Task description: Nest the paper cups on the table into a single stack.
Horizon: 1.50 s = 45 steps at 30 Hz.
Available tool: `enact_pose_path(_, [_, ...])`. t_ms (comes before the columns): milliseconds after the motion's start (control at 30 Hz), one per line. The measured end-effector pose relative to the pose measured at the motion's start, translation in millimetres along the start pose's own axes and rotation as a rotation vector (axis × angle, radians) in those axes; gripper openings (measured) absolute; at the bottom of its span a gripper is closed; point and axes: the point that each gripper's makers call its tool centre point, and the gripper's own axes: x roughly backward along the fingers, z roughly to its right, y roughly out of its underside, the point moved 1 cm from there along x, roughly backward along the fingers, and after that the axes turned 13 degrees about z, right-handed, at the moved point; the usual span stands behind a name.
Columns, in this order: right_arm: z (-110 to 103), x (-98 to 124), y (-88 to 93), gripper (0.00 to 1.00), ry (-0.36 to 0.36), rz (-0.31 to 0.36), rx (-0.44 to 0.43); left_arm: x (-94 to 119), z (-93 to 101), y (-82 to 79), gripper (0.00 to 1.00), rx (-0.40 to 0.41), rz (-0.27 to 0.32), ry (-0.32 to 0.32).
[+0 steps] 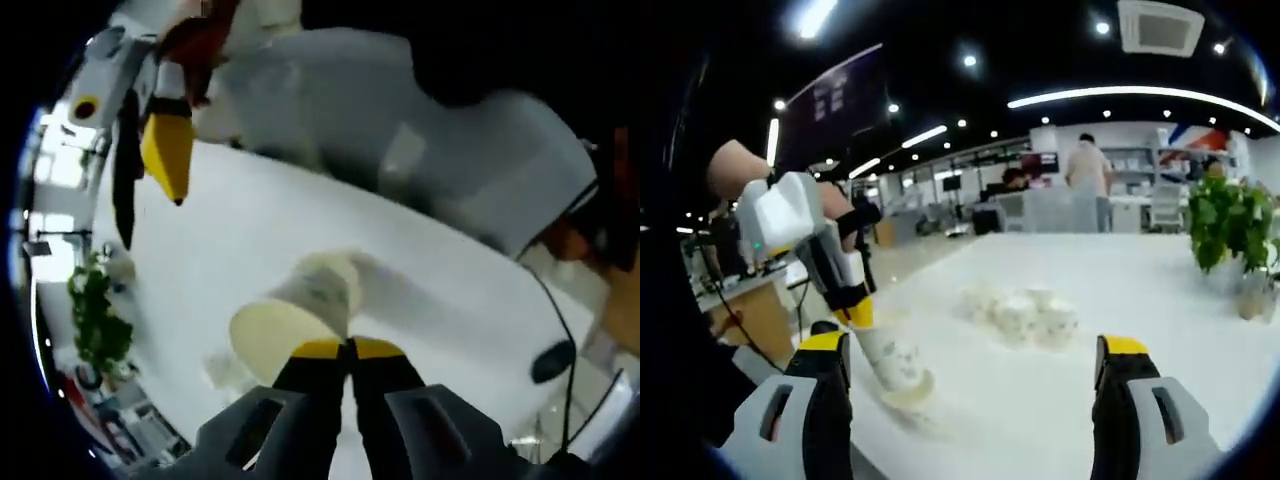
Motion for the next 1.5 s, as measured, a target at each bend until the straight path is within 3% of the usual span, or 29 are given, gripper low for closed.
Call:
enact_pose_path(600, [-1, 2, 6.0, 1.0, -0.012, -0.01, -0.022, -23, -5.9, -0.9, 0.0, -0.025, -0.008, 0.021])
enact_pose_path(667, [0, 3, 7.2, 1.0, -0.012, -0.01, -0.021, -26, -4.2, 0.2, 0.0, 0.024, -0.005, 0.025])
enact_pose_path(967, [3, 9, 11.5, 1.0, -0.003, -0.016, -0.029, -40, -3.7, -0.1, 0.05, 0.064, 0.001, 0.029])
enact_pose_path(1033, [4, 10, 13.1, 1.0, 0.002, -0.018, -0.036, -44, -2.3, -5.5, 0.08, 0.1, 0.049, 0.025])
enact_pose_path(1500, [6, 10, 16.4, 1.0, 0.003, -0.025, -0.048, -49, 1.2, -0.7, 0.14, 0.148, 0.052, 0.037])
